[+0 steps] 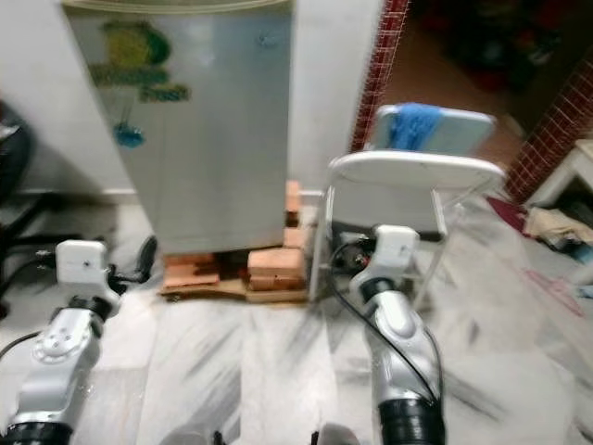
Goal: Restocking fridge
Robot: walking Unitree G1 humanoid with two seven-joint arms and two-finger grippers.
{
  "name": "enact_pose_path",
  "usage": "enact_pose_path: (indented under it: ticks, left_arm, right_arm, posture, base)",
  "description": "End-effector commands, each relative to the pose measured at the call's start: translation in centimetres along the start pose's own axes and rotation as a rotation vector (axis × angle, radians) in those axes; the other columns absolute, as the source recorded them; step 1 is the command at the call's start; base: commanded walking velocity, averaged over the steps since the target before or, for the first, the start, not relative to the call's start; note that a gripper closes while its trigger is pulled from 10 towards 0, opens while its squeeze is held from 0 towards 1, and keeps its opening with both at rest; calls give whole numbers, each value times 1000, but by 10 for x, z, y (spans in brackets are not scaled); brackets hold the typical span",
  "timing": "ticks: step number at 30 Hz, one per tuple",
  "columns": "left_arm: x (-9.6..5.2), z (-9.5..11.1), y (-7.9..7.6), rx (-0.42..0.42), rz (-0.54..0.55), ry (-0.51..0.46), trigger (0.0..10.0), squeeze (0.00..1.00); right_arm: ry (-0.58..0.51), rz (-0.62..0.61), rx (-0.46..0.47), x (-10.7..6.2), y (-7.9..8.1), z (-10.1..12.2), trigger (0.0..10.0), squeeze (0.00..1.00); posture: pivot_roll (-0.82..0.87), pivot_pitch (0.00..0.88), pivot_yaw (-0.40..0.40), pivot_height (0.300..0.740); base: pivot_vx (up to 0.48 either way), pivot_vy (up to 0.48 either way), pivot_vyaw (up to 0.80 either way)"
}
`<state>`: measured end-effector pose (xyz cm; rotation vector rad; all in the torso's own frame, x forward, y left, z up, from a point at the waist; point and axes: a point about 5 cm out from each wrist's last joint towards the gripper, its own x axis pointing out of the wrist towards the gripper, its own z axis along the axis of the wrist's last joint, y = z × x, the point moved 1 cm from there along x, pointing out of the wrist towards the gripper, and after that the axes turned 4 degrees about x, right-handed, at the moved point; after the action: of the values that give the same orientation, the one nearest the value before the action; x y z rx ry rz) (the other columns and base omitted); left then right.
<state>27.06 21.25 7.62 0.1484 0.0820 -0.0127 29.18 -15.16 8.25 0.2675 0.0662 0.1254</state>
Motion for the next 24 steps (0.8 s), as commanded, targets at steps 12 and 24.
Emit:
enact_pose_path:
  ticks: [12,24]
  left_arm:
    - [13,11,-12,-18,-55,-40,10000,0]
    - [10,8,-12,-32,-46,-34,10000,0]
  right_arm:
    - [-40,-15,-34,8,-7,14,10000,0]
    - [-32,-13,-25,8,-3,8,10000,0]
  posture:
    - [-43,0,17,740]
    - [-31,0,-2,740]
  base:
    - [0,480,-210]
    - [0,480,-341]
